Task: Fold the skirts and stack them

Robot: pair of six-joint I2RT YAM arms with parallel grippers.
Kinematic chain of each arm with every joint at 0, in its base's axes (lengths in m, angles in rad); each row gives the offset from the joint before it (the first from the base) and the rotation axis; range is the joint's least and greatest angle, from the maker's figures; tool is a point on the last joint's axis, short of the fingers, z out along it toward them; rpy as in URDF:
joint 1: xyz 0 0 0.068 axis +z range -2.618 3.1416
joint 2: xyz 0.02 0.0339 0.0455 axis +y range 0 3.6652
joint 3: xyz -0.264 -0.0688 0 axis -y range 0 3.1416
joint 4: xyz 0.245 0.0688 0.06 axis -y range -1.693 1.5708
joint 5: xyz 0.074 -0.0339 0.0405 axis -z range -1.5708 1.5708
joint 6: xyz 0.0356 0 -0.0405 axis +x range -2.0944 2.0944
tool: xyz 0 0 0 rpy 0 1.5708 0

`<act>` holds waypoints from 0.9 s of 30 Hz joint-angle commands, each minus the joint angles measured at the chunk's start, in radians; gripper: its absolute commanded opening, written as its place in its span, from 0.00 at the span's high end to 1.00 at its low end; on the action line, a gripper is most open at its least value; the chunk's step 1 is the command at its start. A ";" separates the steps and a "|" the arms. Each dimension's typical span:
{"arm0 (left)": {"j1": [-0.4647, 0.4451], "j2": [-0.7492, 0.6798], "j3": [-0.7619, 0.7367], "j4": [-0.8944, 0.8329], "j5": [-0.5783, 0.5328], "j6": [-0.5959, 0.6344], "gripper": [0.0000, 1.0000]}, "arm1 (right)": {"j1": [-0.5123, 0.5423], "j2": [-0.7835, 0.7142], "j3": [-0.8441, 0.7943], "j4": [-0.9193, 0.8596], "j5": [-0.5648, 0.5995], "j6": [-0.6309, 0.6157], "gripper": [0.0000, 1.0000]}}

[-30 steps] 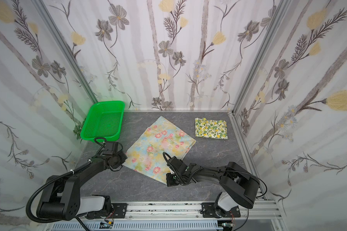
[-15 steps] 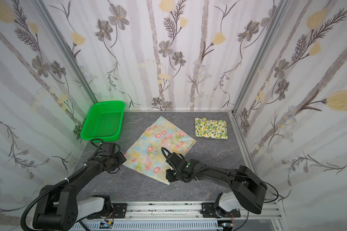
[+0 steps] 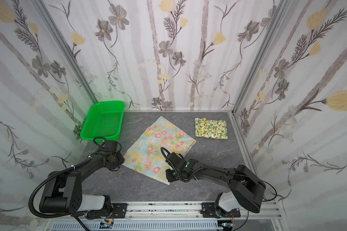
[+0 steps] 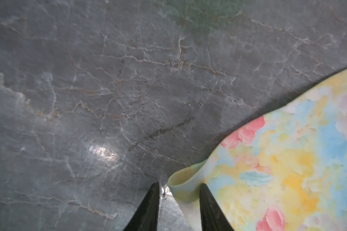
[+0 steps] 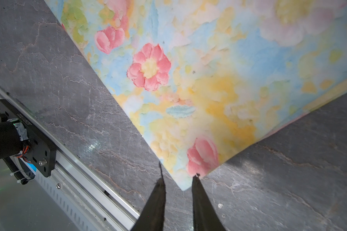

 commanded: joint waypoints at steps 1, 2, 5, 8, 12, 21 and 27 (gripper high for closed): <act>0.001 0.008 0.011 -0.003 -0.029 0.011 0.65 | -0.004 0.031 0.013 0.030 -0.007 -0.002 0.75; 0.001 0.013 0.011 -0.001 -0.029 0.012 0.65 | -0.006 0.033 0.016 0.030 -0.007 -0.003 0.75; 0.001 0.026 0.012 -0.001 -0.031 0.012 0.65 | -0.009 0.039 0.021 0.031 -0.009 -0.005 0.76; 0.001 0.038 0.013 0.000 -0.033 0.013 0.68 | -0.009 0.040 0.018 0.028 -0.015 -0.011 0.78; 0.001 0.048 0.017 0.003 -0.039 0.012 0.72 | -0.001 0.028 0.013 0.007 0.024 -0.027 0.78; 0.001 0.048 0.024 0.008 -0.045 0.011 0.95 | 0.032 -0.026 0.011 -0.062 0.166 -0.066 0.69; 0.001 0.034 0.031 0.008 -0.044 0.013 1.00 | 0.075 -0.022 0.023 -0.090 0.208 -0.091 0.67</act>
